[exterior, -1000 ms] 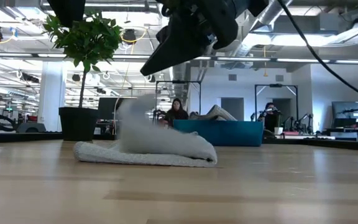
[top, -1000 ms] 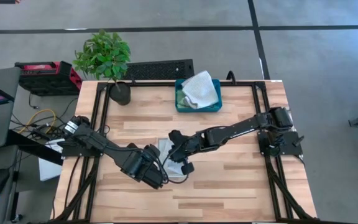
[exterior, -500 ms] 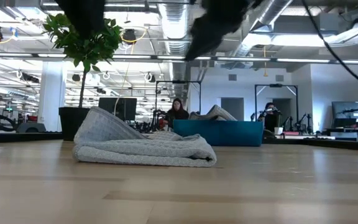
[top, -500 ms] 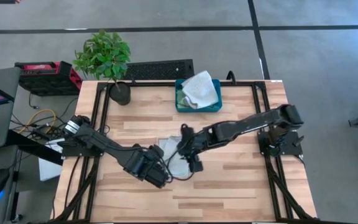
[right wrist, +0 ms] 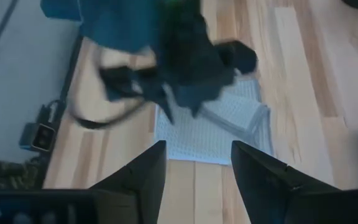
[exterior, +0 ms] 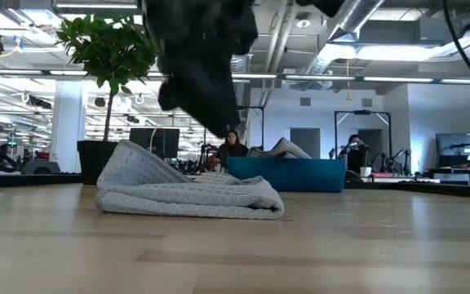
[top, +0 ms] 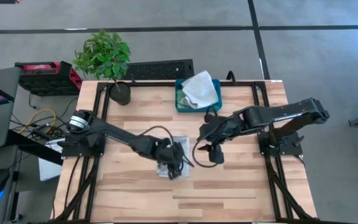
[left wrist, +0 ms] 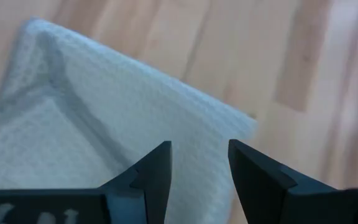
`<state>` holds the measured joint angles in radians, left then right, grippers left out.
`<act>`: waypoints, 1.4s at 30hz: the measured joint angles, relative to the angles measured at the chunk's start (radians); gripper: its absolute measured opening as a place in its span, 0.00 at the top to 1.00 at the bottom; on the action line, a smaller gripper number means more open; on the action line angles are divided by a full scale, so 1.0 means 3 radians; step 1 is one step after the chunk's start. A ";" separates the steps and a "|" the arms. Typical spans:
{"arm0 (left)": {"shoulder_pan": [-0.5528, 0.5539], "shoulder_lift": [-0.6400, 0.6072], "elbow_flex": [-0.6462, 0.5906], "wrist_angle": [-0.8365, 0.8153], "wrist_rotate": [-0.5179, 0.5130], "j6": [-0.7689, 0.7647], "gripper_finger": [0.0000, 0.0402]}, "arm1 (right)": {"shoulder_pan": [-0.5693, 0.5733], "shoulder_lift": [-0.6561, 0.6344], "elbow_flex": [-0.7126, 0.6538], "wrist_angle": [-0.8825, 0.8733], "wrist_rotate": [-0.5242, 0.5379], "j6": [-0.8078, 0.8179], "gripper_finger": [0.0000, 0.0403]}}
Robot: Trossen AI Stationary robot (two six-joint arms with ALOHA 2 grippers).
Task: Fold microfiber towels
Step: Fold the gray towel
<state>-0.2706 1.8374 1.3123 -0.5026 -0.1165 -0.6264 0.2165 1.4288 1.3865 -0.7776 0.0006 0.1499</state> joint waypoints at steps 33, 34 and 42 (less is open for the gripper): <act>0.0510 0.0206 -0.0378 0.0007 -0.0325 0.0237 0.62 | -0.0001 -0.0051 -0.0001 -0.0003 0.0000 0.0029 0.51; 0.0510 0.0200 -0.0379 -0.0073 -0.0373 0.0217 0.62 | -0.0001 -0.0051 -0.0001 -0.0002 0.0000 0.0029 0.51; 0.0510 0.0192 -0.0382 -0.0503 -0.0455 0.0128 0.62 | -0.0001 -0.0051 -0.0001 -0.0001 0.0000 0.0029 0.51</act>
<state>-0.1177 1.8950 1.1976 -0.6536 -0.2530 -0.5881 0.2161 1.4136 1.3861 -0.7780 0.0006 0.1585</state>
